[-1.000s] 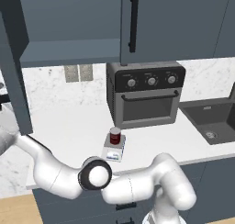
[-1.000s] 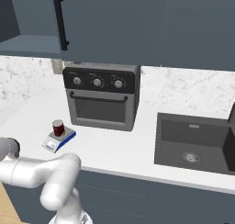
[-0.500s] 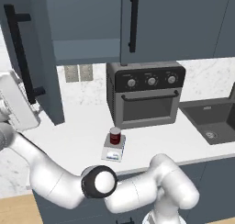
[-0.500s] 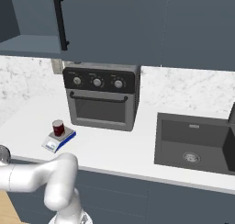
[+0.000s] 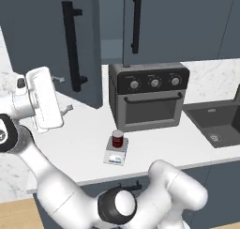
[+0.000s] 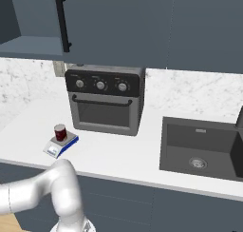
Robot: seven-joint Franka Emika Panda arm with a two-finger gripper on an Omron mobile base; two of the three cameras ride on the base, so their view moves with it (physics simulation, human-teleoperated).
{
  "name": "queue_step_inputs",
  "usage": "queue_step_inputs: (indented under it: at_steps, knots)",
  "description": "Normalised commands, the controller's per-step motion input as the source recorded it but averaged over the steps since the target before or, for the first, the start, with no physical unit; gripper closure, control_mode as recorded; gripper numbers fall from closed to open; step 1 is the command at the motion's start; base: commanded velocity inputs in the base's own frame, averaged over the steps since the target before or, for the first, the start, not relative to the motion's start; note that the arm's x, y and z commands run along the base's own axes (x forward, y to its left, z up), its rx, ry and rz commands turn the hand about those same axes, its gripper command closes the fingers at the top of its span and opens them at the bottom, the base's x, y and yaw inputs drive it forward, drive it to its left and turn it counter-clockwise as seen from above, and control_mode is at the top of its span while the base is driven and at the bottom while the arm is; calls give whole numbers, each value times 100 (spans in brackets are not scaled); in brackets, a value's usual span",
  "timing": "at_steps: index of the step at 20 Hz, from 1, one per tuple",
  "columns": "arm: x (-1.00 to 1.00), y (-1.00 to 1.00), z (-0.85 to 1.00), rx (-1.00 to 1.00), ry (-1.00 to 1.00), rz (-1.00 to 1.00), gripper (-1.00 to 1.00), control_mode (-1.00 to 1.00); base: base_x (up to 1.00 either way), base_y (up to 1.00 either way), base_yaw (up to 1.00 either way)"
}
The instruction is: Pick the canned food and place it on the digital scale for weighing, and close the cabinet.
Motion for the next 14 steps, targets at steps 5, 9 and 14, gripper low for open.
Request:
queue_step_inputs:
  at_steps: [5,9,14]
  knots:
    - [39,-100,2,0,50,9,-100,-100,0,0,0]
    - [75,-100,30,4,36,15,-100,-100,0,0,0]
    - [77,-100,35,5,33,15,-100,-100,0,0,0]
